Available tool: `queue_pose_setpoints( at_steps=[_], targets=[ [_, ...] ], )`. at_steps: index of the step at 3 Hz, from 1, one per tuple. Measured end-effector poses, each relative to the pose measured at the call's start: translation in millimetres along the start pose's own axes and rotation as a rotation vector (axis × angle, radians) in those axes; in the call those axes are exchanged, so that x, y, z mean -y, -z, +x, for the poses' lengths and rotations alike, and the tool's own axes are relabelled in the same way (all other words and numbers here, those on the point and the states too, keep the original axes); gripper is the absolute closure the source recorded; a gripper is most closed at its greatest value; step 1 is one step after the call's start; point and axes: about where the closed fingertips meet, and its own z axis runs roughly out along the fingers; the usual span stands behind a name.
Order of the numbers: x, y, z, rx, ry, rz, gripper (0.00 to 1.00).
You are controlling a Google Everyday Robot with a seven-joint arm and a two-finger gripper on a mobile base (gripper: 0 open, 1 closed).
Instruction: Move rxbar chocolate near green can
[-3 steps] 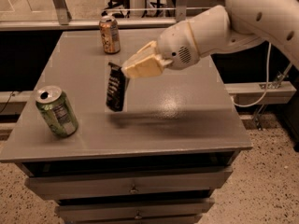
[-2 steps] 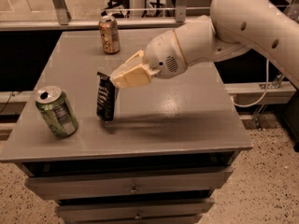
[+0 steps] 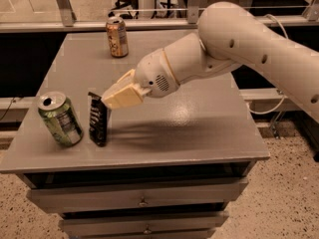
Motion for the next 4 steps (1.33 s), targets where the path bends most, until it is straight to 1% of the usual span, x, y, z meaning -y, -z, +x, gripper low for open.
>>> queue_pose_setpoints(
  at_steps=[1,2,4],
  targets=[
    [3,-22,9,-0.027,-0.007,-0.02,1.0],
    [11,-36,16,-0.059,0.003,-0.03,0.87],
    [30,-44,22,-0.107,0.052,-0.01,0.41]
  ],
)
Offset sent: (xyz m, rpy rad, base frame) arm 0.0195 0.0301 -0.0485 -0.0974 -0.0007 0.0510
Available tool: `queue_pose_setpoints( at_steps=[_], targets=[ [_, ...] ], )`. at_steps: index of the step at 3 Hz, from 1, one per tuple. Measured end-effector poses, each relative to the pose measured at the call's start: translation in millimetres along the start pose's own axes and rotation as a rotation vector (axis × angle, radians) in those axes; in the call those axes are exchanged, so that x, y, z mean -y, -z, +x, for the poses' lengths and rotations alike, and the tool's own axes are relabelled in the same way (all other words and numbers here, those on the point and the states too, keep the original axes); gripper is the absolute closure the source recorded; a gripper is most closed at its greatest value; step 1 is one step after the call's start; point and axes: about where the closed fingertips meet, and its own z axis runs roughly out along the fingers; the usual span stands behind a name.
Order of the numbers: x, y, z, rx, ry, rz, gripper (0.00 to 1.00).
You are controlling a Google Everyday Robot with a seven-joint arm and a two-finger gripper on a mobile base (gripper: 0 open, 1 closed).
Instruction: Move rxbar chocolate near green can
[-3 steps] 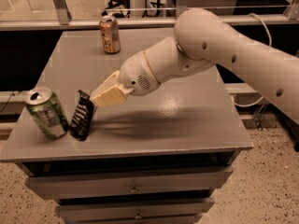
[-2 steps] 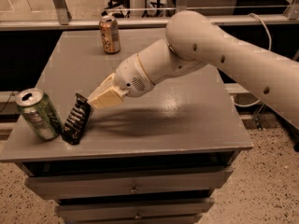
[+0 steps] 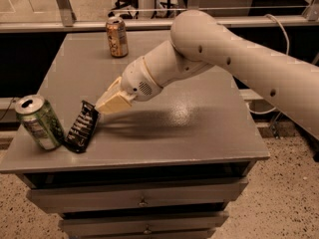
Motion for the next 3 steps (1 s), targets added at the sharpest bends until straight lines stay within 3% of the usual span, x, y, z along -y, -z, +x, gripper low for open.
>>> queue_pose_setpoints(
  at_steps=[1,2,3],
  targets=[
    [12,5,2,-0.012,0.019,0.02,0.16],
    [22,17,5,-0.016,0.027,0.043,0.0],
    [46,67,30,-0.036,0.037,0.12,0.0]
  ],
)
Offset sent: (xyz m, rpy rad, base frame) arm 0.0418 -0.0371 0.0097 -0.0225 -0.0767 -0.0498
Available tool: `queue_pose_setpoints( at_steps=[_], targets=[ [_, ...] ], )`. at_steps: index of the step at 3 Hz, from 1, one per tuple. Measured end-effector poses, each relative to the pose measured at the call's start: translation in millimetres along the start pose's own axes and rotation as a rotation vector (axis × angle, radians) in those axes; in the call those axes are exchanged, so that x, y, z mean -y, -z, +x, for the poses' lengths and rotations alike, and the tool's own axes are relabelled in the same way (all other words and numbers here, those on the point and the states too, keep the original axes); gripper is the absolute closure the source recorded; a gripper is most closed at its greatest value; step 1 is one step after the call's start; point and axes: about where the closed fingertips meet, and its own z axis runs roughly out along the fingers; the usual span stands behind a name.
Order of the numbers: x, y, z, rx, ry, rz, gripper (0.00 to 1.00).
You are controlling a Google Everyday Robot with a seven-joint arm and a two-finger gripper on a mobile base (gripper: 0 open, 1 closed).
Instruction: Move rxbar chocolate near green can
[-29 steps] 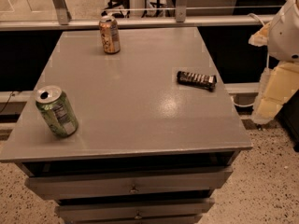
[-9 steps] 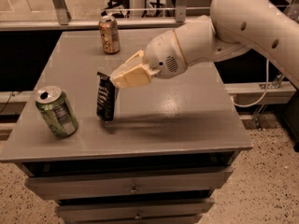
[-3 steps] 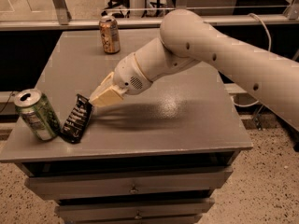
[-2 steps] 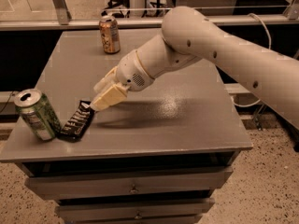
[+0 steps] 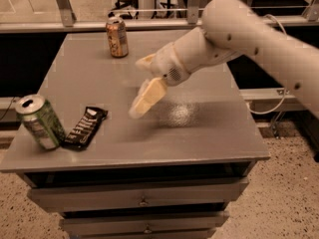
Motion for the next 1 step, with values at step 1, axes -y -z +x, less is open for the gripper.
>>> queue_pose_setpoints(
  at_steps=[1],
  targets=[
    [21.8,47.3,26.2,-0.008,-0.004,0.077,0.0]
  ],
)
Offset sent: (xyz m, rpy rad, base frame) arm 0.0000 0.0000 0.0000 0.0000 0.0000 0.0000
